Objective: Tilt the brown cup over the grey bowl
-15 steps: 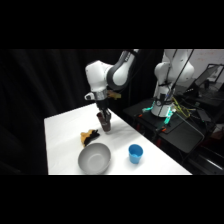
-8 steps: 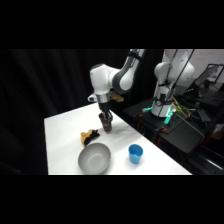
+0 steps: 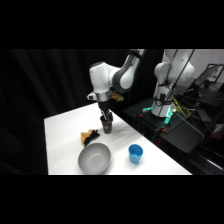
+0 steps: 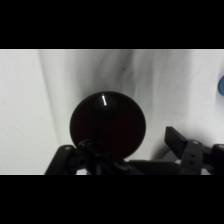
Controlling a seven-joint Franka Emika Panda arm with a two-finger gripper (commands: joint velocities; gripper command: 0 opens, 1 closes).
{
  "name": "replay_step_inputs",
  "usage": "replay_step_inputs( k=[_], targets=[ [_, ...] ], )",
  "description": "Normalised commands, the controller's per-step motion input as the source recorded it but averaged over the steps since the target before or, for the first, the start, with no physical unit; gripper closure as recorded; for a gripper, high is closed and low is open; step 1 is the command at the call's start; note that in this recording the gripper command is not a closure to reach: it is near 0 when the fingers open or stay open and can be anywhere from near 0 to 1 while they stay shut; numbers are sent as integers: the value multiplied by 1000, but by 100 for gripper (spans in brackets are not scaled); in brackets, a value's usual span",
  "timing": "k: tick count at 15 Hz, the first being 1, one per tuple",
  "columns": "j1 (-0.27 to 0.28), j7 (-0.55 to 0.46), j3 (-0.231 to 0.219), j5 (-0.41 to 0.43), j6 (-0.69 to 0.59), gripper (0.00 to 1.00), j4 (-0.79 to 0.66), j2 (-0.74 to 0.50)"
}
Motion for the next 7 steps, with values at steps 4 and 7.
replay_step_inputs(
  k=[4,7],
  targets=[
    [-29,34,-67,-106,-514,0,98,-540],
    [-27,185,-58,-246,-644,0,195,-609]
  ],
)
